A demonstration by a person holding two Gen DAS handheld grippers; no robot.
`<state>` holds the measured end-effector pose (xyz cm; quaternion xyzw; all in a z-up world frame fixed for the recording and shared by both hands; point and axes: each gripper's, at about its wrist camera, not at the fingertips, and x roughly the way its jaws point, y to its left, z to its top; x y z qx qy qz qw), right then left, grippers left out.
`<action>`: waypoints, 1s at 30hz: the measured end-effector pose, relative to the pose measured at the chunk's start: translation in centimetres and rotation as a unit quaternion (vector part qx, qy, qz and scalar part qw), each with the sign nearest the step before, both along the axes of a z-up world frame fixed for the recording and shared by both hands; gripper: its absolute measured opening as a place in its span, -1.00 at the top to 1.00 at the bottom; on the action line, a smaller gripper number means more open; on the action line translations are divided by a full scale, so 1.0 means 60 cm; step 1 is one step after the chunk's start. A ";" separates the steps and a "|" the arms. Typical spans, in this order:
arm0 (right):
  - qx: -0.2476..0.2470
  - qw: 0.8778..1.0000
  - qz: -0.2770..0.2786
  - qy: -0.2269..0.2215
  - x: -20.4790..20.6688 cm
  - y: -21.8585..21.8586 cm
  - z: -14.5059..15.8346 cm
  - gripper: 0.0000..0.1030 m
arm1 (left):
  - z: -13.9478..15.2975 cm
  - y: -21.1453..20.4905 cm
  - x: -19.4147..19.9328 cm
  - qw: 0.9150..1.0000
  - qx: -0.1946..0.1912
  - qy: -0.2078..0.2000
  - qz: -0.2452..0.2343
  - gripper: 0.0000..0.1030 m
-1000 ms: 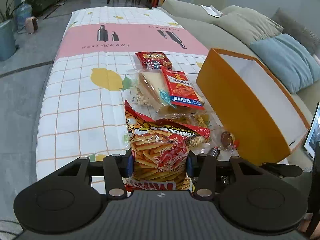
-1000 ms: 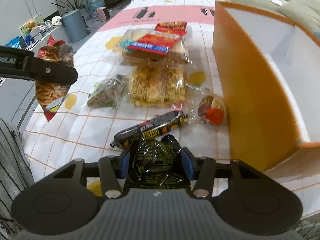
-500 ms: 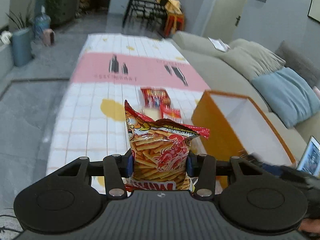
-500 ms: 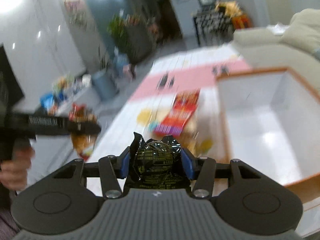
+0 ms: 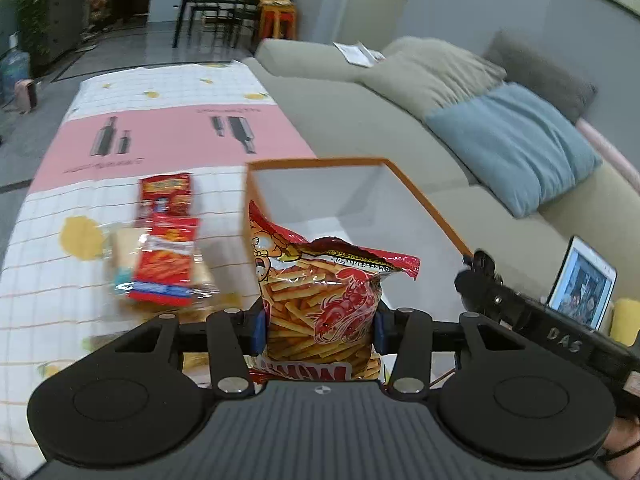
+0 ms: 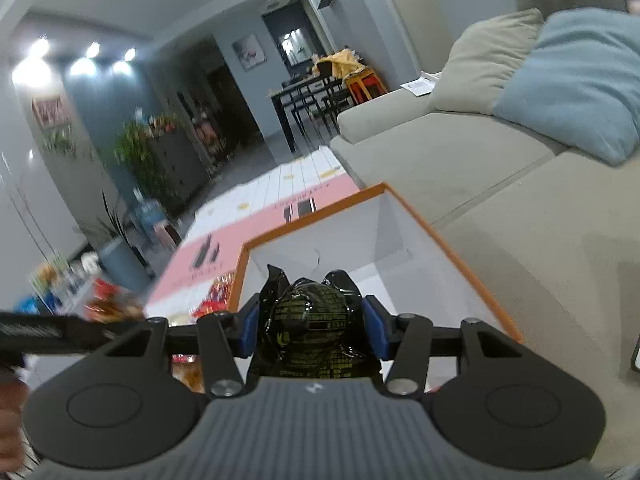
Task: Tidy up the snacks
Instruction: 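Carry both bags into the orange box and open both tools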
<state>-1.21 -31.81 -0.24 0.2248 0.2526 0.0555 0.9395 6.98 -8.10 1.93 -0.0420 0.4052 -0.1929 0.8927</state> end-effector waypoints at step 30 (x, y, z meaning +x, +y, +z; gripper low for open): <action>0.069 0.998 0.015 0.003 0.016 -0.049 -0.042 -0.01 | -0.039 -0.073 0.000 0.999 0.035 0.019 -0.020 -0.64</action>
